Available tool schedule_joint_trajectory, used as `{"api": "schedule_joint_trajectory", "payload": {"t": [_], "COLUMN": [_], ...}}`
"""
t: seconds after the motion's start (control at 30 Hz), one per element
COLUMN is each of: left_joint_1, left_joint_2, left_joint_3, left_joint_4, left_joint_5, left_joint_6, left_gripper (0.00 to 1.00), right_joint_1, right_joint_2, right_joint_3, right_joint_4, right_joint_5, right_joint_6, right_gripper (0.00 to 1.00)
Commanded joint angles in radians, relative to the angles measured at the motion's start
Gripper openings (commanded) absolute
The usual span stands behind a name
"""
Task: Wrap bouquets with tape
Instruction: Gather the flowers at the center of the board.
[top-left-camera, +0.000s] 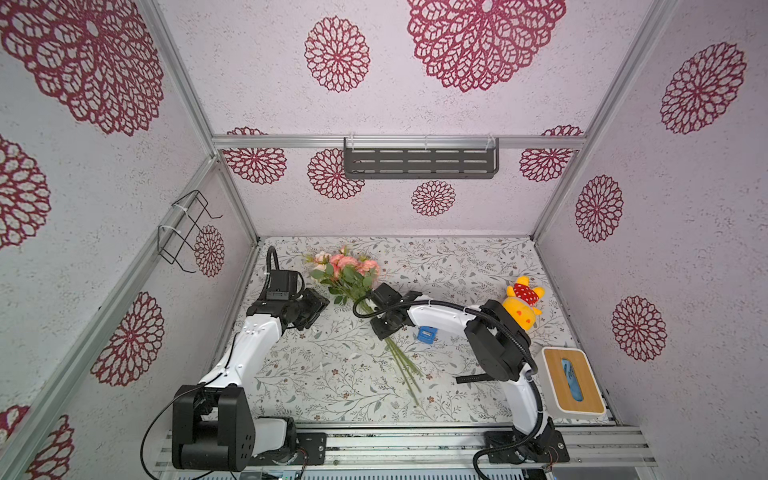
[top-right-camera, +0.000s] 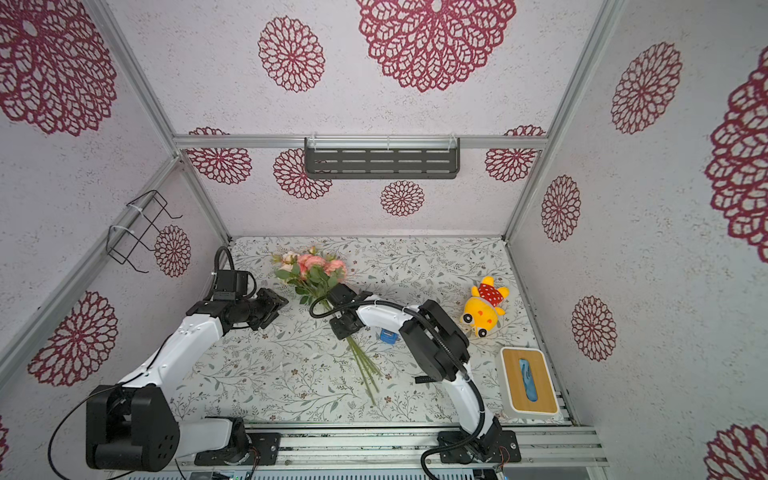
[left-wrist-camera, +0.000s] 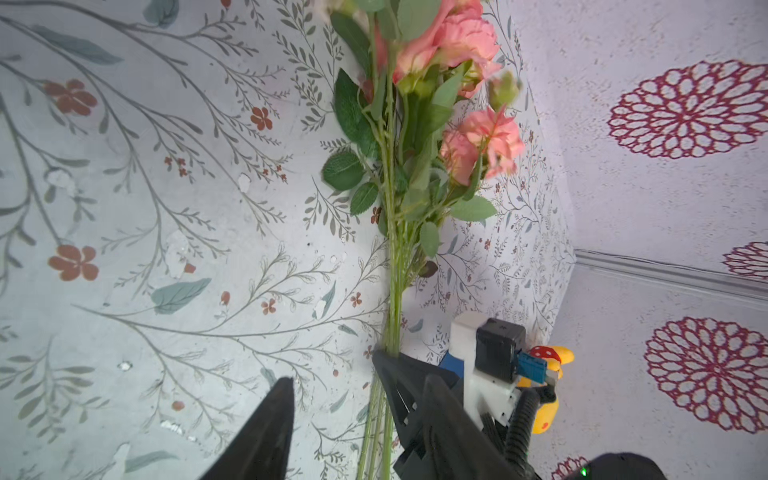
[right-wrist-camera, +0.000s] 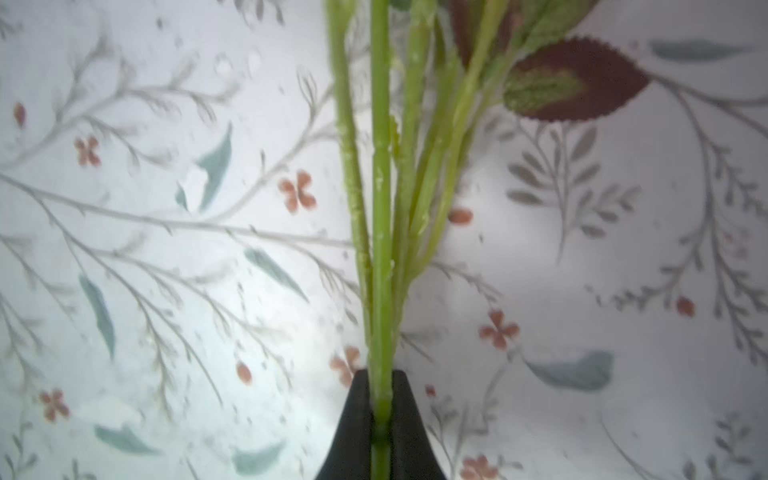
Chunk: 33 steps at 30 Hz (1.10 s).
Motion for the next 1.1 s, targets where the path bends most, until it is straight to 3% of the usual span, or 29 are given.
{"api": "schedule_joint_trajectory", "payload": {"t": [0.0, 0.27, 0.5, 0.73, 0.8, 0.87, 1.07], "left_joint_1": [-0.025, -0.076, -0.086, -0.086, -0.085, -0.085, -0.086], "left_joint_2": [-0.037, -0.075, -0.085, -0.1, -0.105, -0.104, -0.113], "left_joint_3": [-0.014, -0.016, -0.053, -0.047, -0.047, -0.047, -0.041], "left_joint_4": [0.023, 0.021, 0.095, 0.063, 0.063, 0.067, 0.081], "left_joint_5": [0.022, 0.024, 0.039, 0.035, 0.035, 0.038, 0.043], "left_joint_6": [-0.04, -0.056, -0.097, -0.081, -0.084, -0.085, -0.101], "left_gripper": [0.52, 0.51, 0.51, 0.51, 0.51, 0.51, 0.52], "right_joint_1": [0.0, 0.001, 0.021, 0.035, 0.029, 0.029, 0.03], "right_joint_2": [-0.064, -0.19, -0.111, -0.074, -0.084, -0.094, -0.115], "right_joint_3": [-0.101, -0.25, -0.14, -0.118, -0.132, -0.137, -0.116], "right_joint_4": [-0.112, -0.093, -0.13, -0.159, -0.155, -0.144, -0.142], "right_joint_5": [-0.065, -0.128, -0.175, -0.162, -0.165, -0.165, -0.148], "right_joint_6": [-0.139, -0.295, -0.396, -0.469, -0.466, -0.456, -0.442], "right_gripper": [0.06, 0.0, 0.01, 0.01, 0.06, 0.18, 0.34]}}
